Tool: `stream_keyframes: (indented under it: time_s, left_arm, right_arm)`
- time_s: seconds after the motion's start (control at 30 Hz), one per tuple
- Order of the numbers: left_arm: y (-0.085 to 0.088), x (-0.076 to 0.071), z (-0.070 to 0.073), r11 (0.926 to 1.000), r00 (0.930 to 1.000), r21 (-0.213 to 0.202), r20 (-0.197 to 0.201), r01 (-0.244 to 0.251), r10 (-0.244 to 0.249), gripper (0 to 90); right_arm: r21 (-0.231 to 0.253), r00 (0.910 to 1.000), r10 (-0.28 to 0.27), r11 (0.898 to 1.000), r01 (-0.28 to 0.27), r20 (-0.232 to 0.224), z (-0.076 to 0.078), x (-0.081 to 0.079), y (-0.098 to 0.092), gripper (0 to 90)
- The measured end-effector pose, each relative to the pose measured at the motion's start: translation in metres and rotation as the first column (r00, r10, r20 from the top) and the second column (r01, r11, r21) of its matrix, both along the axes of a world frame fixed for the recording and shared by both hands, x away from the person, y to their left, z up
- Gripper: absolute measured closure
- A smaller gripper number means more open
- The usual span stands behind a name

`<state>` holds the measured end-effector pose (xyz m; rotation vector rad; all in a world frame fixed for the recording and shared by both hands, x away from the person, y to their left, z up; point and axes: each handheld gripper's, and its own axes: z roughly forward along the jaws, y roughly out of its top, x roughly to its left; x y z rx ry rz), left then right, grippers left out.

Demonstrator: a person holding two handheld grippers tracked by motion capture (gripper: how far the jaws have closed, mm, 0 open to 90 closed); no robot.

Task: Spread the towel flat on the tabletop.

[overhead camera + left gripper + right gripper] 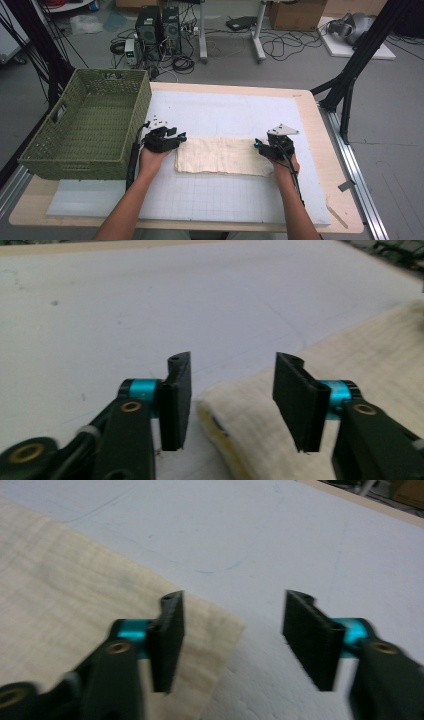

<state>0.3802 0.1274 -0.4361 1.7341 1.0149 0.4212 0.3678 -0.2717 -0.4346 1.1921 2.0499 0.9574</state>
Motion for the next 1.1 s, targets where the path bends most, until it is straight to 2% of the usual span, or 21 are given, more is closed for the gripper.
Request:
stream_keyframes:
  time_s: [0.07,0.17,0.3,0.37,0.47,0.57,0.67,0.83,0.9,1.0,1.1]
  left_arm:
    - [0.001,-0.006,0.005,0.9997,0.9994,-0.024,0.033,0.003,-0.003,42.2]
    - [0.001,-0.014,0.012,0.999,0.9983,-0.04,0.055,0.02,-0.017,34.2]
    - [0.001,-0.023,0.016,0.9983,0.9977,-0.05,0.063,0.031,-0.027,21.3]
    - [0.001,-0.027,0.016,0.9973,0.9971,-0.055,0.062,0.049,-0.045,21.1]
    - [0.002,-0.033,0.016,0.9971,0.9967,-0.044,0.054,0.063,-0.06,20.8]
    - [0.003,-0.042,0.015,0.9969,0.995,-0.035,0.072,0.071,-0.068,20.8]
    - [0.001,-0.048,0.014,0.9948,0.9924,-0.014,0.071,0.101,-0.1,20.9]
    - [0.001,-0.055,0.014,0.9943,0.9917,-0.021,0.078,0.104,-0.102,21.1]
    - [0.001,-0.058,0.013,0.9939,0.9908,-0.021,0.083,0.108,-0.106,21.2]
    - [0.002,-0.059,0.01,0.9941,0.9921,-0.021,0.069,0.106,-0.105,21.2]
    - [0.002,-0.059,0.009,0.9942,0.9927,-0.028,0.065,0.104,-0.102,21.2]
  right_arm:
    - [0.031,1.0,0.002,1.0,-0.002,0.001,0.001,-0.004,-0.003,32.5]
    - [0.061,0.9998,0.017,0.998,-0.018,0.012,0.005,-0.012,-0.008,30.3]
    - [0.112,0.9986,0.04,0.993,-0.044,0.034,0.012,-0.023,-0.015,26.5]
    - [0.105,0.9975,0.046,0.993,-0.051,0.054,0.014,-0.03,-0.019,22.7]
    - [0.164,0.9977,0.049,0.985,-0.056,0.048,0.015,-0.038,-0.028,16.0]
    - [0.206,0.9973,0.056,0.976,-0.064,0.047,0.016,-0.047,-0.036,11.9]
    - [0.195,0.9947,0.077,0.977,-0.089,0.068,0.017,-0.058,-0.041,11.9]
    - [0.174,0.9909,0.113,0.977,-0.124,0.073,0.016,-0.072,-0.046,11.7]
    - [0.176,0.9904,0.117,0.976,-0.128,0.073,0.016,-0.079,-0.048,11.3]
    - [0.169,0.9906,0.11,0.978,-0.122,0.082,0.015,-0.089,-0.051,10.6]
    - [0.159,0.9904,0.106,0.98,-0.119,0.089,0.02,-0.092,-0.051,10.6]
